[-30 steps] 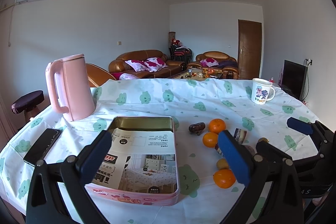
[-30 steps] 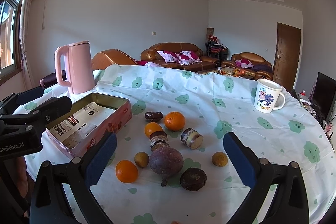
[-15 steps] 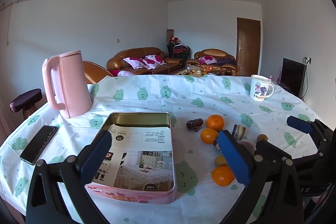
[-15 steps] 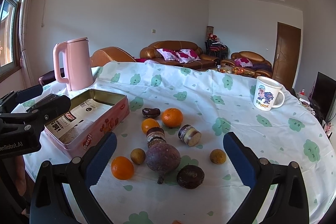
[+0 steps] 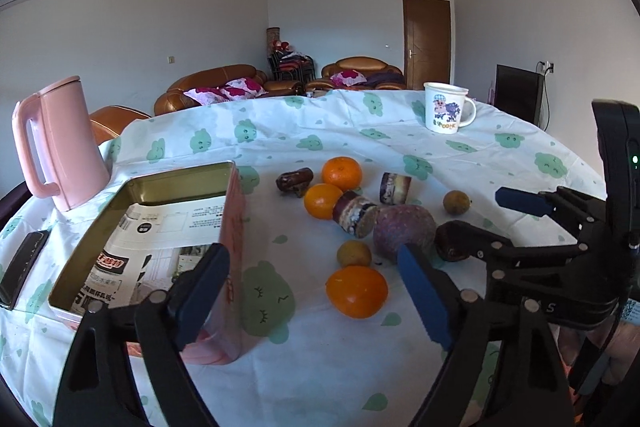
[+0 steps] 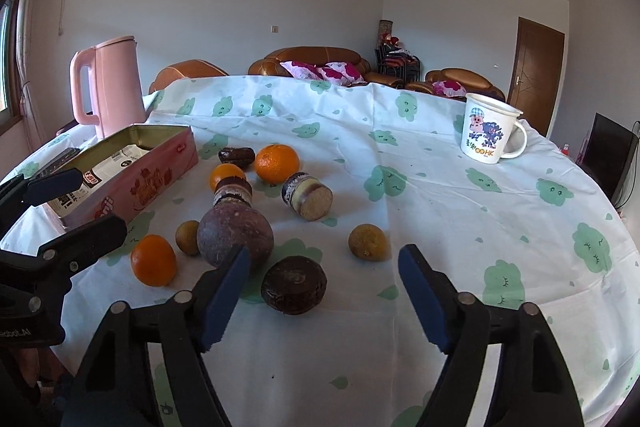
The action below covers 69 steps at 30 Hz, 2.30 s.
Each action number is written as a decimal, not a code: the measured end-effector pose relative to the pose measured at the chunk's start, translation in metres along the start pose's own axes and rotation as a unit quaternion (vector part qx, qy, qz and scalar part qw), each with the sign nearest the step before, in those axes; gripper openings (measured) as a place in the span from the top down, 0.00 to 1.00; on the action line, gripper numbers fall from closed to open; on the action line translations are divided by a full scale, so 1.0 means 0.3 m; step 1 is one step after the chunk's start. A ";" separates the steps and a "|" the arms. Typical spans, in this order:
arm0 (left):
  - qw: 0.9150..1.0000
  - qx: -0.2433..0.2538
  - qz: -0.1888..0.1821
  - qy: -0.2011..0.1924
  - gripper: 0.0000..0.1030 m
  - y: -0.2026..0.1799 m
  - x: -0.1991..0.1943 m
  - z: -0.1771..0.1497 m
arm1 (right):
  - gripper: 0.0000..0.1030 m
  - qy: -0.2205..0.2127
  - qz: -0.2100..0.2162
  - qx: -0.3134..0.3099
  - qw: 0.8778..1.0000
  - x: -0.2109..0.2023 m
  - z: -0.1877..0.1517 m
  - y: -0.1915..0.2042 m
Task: Organize fruits
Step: 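Grasp an orange with the left tool while the right tool grasps a dark round fruit, then carry both fruits over the tin and open both tools to drop them in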
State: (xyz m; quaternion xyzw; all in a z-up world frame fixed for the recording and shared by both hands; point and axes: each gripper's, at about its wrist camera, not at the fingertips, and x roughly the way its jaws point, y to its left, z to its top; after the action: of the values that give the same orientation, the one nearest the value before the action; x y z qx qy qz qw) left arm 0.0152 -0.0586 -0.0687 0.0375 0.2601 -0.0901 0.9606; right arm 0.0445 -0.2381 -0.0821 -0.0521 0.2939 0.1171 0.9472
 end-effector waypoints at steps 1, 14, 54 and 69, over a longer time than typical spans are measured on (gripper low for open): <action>1.000 0.001 -0.007 0.007 0.16 -0.006 0.011 -0.005 | 0.30 0.006 0.007 -0.001 1.000 0.007 -0.005 0.005; 0.994 -0.005 -0.067 0.082 0.49 -0.041 0.125 -0.040 | 0.57 0.044 0.040 -0.008 0.998 0.071 -0.025 0.017; 0.998 -0.008 -0.017 -0.064 0.62 0.026 -0.049 0.015 | 0.61 -0.128 0.084 0.017 0.988 -0.143 0.034 0.031; 0.995 -0.010 0.016 -0.097 0.62 0.057 -0.094 0.026 | 0.61 -0.151 0.106 -0.007 0.983 -0.152 0.066 0.097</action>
State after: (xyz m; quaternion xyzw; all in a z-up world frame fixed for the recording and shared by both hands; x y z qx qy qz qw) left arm -0.0015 -0.0384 -0.0472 0.0230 0.1655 -0.0752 0.9831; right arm 0.0115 -0.2154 -0.0409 -0.0093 0.1509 0.2259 0.9624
